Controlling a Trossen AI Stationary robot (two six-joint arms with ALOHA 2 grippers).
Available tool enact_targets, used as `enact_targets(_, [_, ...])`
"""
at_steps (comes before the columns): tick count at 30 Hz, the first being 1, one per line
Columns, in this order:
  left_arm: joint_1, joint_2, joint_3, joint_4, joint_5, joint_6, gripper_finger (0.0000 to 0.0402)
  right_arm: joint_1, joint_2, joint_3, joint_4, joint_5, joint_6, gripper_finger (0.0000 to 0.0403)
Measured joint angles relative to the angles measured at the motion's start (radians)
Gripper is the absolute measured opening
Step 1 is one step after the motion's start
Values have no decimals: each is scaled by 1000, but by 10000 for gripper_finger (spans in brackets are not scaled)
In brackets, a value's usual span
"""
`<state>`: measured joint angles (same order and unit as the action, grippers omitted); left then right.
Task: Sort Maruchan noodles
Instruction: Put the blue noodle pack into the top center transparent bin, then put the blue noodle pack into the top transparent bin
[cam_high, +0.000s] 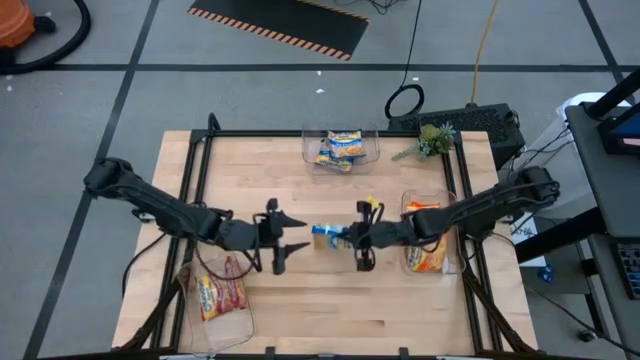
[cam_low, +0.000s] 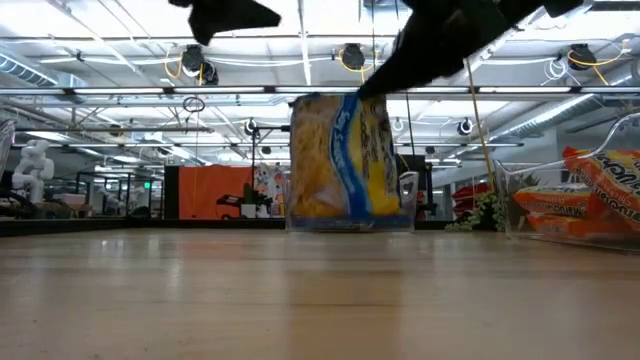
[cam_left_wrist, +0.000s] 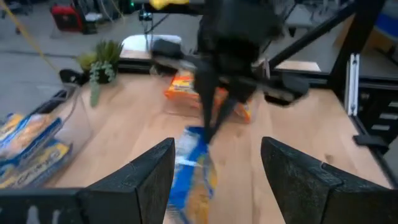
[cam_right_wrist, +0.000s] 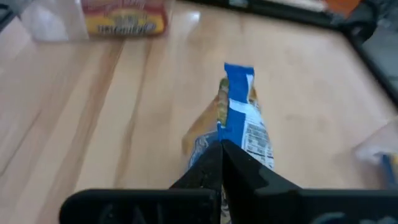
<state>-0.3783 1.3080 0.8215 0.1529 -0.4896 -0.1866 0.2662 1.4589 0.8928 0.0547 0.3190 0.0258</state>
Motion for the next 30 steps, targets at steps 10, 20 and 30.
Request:
enact_targets(10, [82,145,-2,217,-6,114,243,-66,-78,0,-18,-4,-68,0])
enact_targets(20, [124,161,-2,150,80,5,244,-69,-76,0,-114,-74,23,0])
enact_targets(30, [125,161,-2,108,80,-26,244,22,-75,-74,-230,-65,293,47])
